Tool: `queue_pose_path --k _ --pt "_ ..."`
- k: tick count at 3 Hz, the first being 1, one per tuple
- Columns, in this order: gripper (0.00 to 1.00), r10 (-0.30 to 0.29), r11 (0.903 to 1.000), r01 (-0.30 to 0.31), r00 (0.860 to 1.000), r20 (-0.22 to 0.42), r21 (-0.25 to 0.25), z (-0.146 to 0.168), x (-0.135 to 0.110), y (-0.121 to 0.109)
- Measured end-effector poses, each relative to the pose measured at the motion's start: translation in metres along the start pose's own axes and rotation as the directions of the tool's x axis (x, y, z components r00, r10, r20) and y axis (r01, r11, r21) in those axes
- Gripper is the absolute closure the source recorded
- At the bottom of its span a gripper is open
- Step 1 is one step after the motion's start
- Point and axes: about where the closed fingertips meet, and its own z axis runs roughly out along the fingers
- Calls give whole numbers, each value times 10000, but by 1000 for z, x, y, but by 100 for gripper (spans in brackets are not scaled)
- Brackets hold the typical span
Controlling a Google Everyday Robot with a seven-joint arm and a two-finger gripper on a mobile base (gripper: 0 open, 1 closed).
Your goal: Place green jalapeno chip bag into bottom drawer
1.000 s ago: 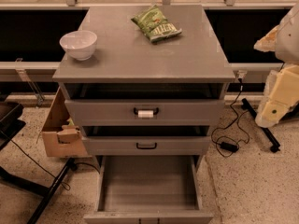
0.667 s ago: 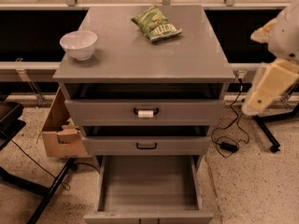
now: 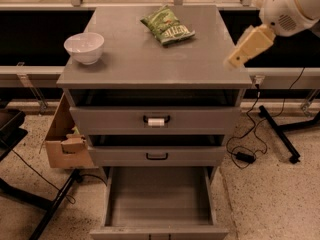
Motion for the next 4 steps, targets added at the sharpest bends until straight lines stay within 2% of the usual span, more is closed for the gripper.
queue_pose_path --k 1,2,3,4 --pt "0 661 9951 -755 9884 1367 646 35 -31 -52" --pt "0 1315 9843 -1519 9710 1996 903 72 -52 -85" --pt "0 1342 9843 -1539 9705 2004 864 76 -52 -85" --pt "0 1570 9808 -1781 9627 2205 792 93 -51 -88"
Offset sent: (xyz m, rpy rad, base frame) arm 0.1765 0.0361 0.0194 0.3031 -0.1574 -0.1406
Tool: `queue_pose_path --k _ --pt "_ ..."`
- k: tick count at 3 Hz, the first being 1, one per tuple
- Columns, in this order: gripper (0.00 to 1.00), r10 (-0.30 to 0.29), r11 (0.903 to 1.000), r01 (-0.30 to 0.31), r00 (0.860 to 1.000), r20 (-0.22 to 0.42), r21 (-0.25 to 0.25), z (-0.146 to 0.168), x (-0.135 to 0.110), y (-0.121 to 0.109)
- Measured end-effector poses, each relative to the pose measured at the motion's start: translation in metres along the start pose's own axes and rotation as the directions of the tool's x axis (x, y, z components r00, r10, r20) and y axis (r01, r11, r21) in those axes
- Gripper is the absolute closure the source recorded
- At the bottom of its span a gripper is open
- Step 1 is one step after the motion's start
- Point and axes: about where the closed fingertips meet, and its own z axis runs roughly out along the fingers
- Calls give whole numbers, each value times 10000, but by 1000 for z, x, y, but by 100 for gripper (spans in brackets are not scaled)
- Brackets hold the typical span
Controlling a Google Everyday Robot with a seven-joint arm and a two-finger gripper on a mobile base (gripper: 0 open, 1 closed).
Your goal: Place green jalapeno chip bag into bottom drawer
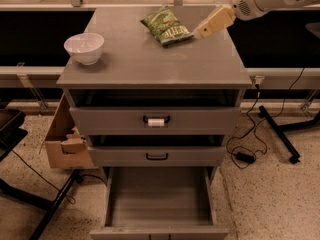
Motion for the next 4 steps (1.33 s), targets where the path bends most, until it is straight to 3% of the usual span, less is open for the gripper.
queue_pose_path --k 2,4 --pt "0 1422 9897 -1401 9854 932 -289 115 -4 -11" --pt "0 1979 9800 -1949 9755 960 -403 219 2 -19"
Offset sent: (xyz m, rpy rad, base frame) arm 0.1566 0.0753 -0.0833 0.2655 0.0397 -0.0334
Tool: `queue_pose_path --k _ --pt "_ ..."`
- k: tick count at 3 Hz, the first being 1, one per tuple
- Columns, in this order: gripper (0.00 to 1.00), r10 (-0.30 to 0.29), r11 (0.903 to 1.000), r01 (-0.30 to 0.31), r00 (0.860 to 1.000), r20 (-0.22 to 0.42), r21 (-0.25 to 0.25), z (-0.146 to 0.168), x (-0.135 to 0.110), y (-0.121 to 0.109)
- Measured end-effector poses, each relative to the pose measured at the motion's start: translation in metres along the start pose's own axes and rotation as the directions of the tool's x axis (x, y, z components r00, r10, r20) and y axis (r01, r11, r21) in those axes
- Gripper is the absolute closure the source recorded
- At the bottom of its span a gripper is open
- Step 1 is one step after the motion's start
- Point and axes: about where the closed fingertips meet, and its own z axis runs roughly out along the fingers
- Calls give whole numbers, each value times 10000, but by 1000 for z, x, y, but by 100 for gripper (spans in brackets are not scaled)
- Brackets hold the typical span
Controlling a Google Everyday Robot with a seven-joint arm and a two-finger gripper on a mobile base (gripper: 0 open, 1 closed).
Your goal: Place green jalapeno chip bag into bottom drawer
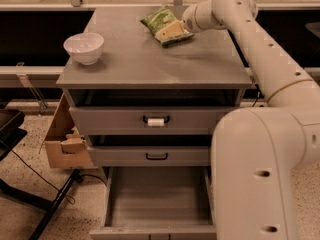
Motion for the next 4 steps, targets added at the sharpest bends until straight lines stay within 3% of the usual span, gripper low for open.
queue_pose_path --k 1,3,4 --pt "13 111 9999 -110 9998 163 -40 34 0 1" --pt "60 214 9998 -214 9989 411 -12 63 -4 3" --pt "91 209 9998 -209 9988 433 -4 63 -5 3"
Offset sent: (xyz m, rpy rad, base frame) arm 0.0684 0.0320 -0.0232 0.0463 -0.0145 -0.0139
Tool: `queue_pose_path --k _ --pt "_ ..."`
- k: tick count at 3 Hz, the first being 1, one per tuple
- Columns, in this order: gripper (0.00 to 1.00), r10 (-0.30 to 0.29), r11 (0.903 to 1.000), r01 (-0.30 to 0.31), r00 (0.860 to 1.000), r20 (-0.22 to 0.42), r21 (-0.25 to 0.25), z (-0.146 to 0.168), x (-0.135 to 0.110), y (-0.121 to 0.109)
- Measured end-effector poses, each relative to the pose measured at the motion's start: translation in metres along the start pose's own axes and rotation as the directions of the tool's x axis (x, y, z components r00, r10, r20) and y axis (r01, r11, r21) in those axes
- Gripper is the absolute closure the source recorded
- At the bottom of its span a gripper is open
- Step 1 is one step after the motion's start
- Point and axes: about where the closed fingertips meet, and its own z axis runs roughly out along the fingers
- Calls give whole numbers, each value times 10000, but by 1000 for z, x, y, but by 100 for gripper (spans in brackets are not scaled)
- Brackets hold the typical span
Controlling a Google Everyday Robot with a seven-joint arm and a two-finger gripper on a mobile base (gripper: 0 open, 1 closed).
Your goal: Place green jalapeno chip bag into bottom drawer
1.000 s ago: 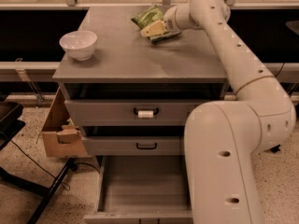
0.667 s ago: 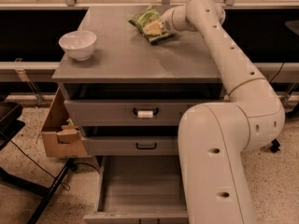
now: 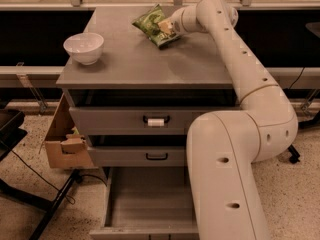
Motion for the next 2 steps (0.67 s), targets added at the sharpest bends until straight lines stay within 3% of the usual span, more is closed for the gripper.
queue_pose_path --k 1,2 --pt "100 0 10000 0 10000 0 -1 0 0 0" --pt "100 -91 9999 91 10000 -16 -90 3 -1 4"
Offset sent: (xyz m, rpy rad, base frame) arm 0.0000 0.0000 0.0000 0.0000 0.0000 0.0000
